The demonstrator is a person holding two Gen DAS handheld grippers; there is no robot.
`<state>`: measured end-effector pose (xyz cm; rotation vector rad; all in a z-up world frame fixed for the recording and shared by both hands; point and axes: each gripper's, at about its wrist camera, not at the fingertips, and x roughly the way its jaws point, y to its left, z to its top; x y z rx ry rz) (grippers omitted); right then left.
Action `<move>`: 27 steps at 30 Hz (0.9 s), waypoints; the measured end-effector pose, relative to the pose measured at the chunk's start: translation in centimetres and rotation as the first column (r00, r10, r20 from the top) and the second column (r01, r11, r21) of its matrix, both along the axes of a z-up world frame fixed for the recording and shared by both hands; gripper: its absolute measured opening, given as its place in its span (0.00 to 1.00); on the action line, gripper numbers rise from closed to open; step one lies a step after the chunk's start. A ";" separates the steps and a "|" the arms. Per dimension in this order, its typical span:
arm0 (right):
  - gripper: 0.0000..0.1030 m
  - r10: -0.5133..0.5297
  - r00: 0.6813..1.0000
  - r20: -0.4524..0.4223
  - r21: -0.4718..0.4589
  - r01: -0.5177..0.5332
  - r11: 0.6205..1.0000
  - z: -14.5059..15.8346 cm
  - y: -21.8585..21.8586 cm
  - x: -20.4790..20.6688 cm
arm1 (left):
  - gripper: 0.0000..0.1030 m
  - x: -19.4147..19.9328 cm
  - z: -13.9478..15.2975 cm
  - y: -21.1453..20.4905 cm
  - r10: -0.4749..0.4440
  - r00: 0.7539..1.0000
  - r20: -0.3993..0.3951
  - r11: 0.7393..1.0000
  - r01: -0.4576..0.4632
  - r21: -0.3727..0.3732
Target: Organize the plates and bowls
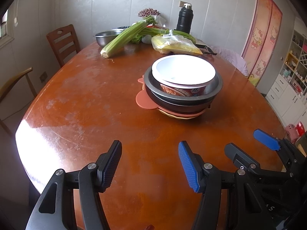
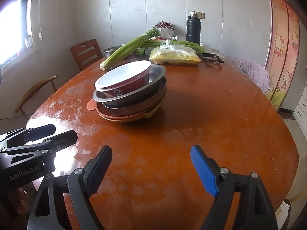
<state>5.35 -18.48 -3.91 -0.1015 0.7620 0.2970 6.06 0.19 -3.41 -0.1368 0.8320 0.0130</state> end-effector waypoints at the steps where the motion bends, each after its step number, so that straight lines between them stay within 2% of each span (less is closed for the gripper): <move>1: 0.81 0.001 1.000 -0.001 -0.001 -0.001 1.000 0.0 0.0 0.0 | 0.61 0.0 0.0 0.0 0.001 1.000 0.000 1.000 -0.001 -0.001; 27: 0.81 -0.009 1.000 -0.006 0.001 0.009 1.000 -0.1 -0.3 -0.1 | 0.61 0.0 -0.3 0.4 0.006 1.000 -0.009 1.000 -0.006 -0.001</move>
